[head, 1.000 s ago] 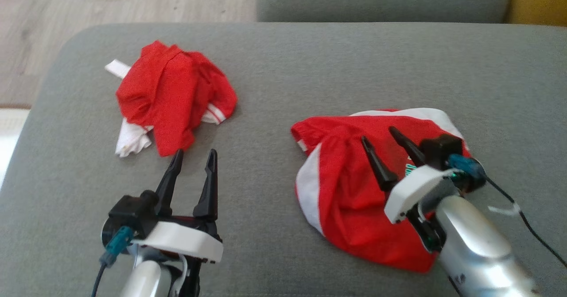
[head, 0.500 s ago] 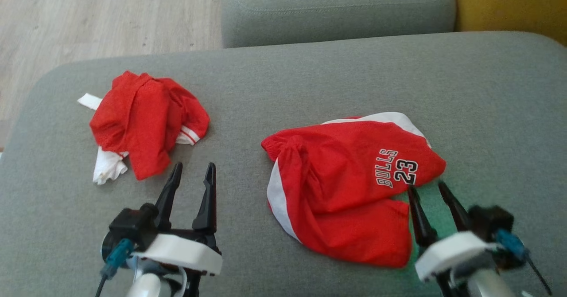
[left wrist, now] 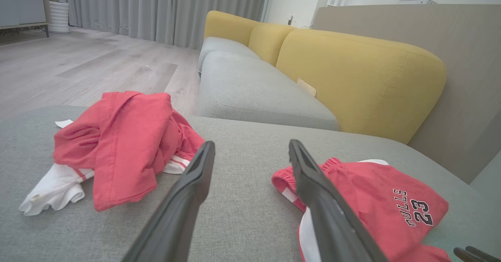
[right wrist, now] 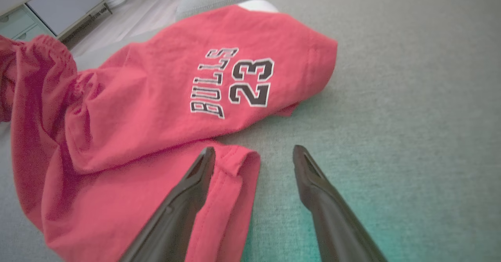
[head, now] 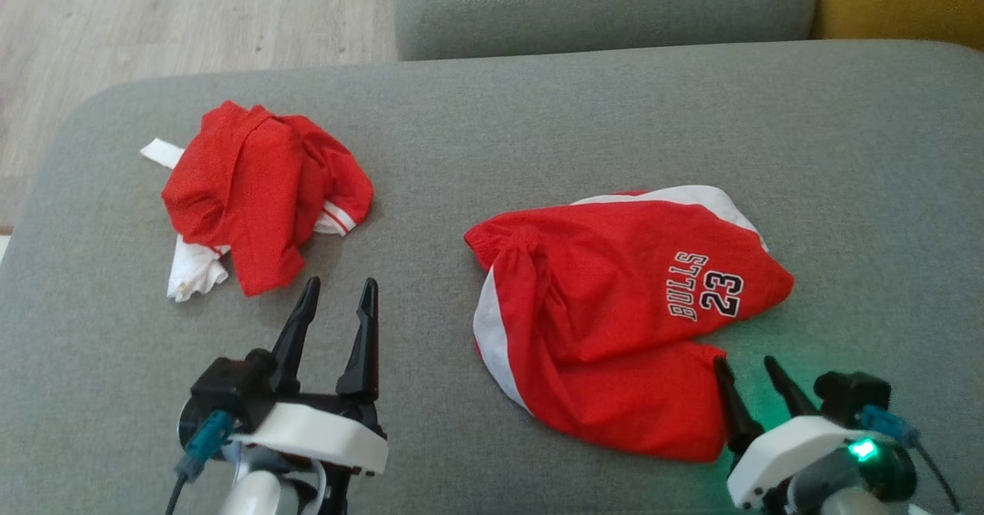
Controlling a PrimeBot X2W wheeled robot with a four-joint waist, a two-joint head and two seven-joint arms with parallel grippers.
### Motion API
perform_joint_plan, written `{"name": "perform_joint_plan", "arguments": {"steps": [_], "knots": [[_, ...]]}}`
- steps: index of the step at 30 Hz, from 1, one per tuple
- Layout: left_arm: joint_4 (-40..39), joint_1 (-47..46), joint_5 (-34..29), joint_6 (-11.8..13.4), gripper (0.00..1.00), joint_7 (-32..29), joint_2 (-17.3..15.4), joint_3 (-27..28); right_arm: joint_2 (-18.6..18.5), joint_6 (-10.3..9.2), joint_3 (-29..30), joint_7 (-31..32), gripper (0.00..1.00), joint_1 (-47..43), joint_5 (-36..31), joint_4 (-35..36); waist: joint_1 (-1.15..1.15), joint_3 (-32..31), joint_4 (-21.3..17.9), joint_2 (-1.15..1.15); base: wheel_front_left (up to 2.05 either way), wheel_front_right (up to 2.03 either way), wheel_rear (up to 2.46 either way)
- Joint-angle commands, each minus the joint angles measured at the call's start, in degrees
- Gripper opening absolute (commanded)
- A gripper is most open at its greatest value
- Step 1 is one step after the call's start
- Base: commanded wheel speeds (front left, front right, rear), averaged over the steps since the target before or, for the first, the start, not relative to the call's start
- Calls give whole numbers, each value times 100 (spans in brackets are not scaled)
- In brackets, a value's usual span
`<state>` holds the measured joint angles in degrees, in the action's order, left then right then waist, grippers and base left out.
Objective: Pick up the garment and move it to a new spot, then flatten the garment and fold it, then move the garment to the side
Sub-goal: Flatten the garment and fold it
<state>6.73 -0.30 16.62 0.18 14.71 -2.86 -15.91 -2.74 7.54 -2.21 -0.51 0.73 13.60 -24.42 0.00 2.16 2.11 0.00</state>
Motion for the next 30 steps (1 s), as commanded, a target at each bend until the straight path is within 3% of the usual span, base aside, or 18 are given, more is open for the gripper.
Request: {"name": "perform_joint_plan", "arguments": {"steps": [1,11,12,13,22,30], "knots": [[-184,-298,-59,-9,100,29,-2,178,-15,-5,-213,30,100,258,70,78,0,46,46,0,0,0,0],[-184,-381,-66,-35,100,29,-2,158,-14,-5,-334,31,100,531,-54,-635,0,182,184,0,0,0,0],[-181,-389,-69,-37,100,29,-2,157,-14,-5,-348,43,42,567,-80,-704,0,191,192,0,0,0,0],[-176,-398,-73,-41,100,29,-2,159,-14,-5,-341,45,0,604,-115,-760,0,200,199,0,0,0,0],[-145,-415,-64,-18,100,29,-2,176,-34,-5,294,81,0,960,-779,-827,0,178,193,0,0,0,0],[-155,-424,-29,-4,100,29,-1,161,-354,-5,849,354,0,1236,-1122,-577,0,174,193,0,0,0,0]]}}
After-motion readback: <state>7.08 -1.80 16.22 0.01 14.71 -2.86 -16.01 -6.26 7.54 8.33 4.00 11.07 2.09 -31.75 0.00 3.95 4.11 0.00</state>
